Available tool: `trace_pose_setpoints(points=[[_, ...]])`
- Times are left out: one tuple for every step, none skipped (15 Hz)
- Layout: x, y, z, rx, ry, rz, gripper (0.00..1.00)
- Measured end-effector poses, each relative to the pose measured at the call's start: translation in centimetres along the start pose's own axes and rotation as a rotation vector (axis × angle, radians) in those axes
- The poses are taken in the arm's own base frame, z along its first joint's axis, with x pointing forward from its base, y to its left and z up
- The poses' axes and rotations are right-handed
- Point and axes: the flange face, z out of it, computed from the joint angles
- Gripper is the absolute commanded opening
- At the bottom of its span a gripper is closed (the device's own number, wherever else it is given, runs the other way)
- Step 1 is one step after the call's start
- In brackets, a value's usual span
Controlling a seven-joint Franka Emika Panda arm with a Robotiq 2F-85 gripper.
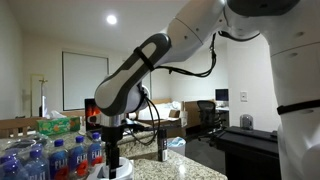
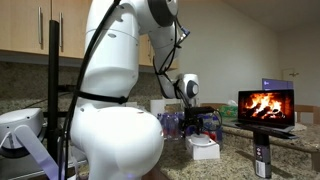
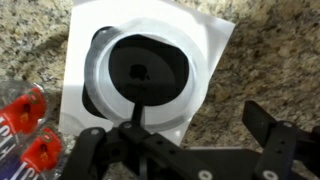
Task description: Put the bottle on the can, then pick the black object and put it on the can, then pick the clear tape and put it on the counter
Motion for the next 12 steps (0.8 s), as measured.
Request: trace_pose_setpoints(points=[[0.08, 0.11, -0.02, -0.02, 0.016, 0.041, 1.0], [0.16, 0.23, -0.04, -0.034, 0.027, 0.078, 1.0], [0.23, 0.31, 0.0, -0.04, 0.033, 0.111, 1.0], [0.26, 0.36, 0.11, -0.042, 0.035, 0.141, 1.0], [0.27, 0.39, 0.21, -0.041, 0.035, 0.167, 0.84], [0.33, 0.43, 0.21, -0.04, 0.036, 0.191, 0.73], [0.37, 0.48, 0.19, -0.04, 0.037, 0.208, 0.67], [0.38, 0.59, 0.1, -0.042, 0.039, 0.224, 0.59], [0.36, 0.7, 0.01, -0.043, 0.04, 0.239, 0.53], [0.31, 0.8, -0.06, -0.043, 0.041, 0.251, 0.45], [0.23, 0.86, -0.06, -0.042, 0.04, 0.263, 0.39], [0.14, 0.83, 0.11, -0.036, 0.035, 0.275, 0.32]])
